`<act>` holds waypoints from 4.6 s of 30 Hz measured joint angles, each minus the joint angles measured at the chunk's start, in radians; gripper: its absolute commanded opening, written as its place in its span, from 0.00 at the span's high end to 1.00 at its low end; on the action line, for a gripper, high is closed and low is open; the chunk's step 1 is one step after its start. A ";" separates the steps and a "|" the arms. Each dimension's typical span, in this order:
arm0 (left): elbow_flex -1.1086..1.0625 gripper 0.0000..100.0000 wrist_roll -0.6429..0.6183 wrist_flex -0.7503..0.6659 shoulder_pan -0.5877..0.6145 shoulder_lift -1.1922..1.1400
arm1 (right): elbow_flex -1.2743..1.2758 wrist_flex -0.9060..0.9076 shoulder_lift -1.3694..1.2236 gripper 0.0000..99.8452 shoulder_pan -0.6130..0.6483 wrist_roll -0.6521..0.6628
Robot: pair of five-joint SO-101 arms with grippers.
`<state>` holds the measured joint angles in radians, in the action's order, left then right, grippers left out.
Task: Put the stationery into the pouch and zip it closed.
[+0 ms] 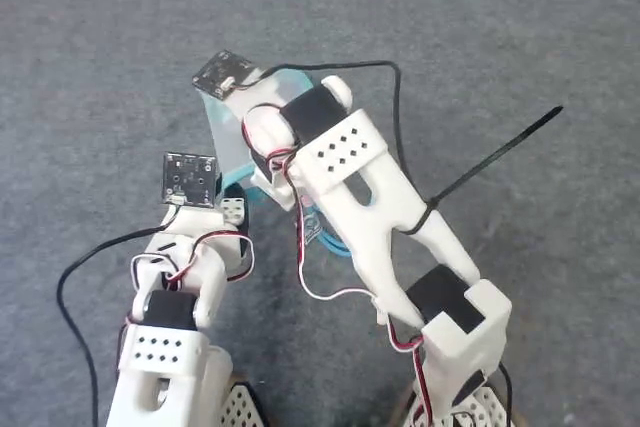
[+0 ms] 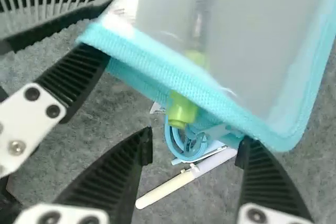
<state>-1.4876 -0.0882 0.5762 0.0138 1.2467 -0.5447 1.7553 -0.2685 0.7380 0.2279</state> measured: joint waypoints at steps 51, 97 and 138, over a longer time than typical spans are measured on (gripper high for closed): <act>0.000 0.99 0.008 0.000 0.075 0.000 | 1.473 -0.740 0.496 0.89 -0.195 -0.098; 0.000 0.99 0.008 0.000 0.075 0.000 | 1.106 -0.718 0.161 0.99 -0.651 0.026; 0.000 0.99 0.008 0.000 0.075 0.000 | 1.074 -0.023 0.893 0.99 -0.089 0.199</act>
<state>-1.4876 -0.0806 0.5762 0.0890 1.2467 0.5294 1.7323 0.6245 0.6490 0.4273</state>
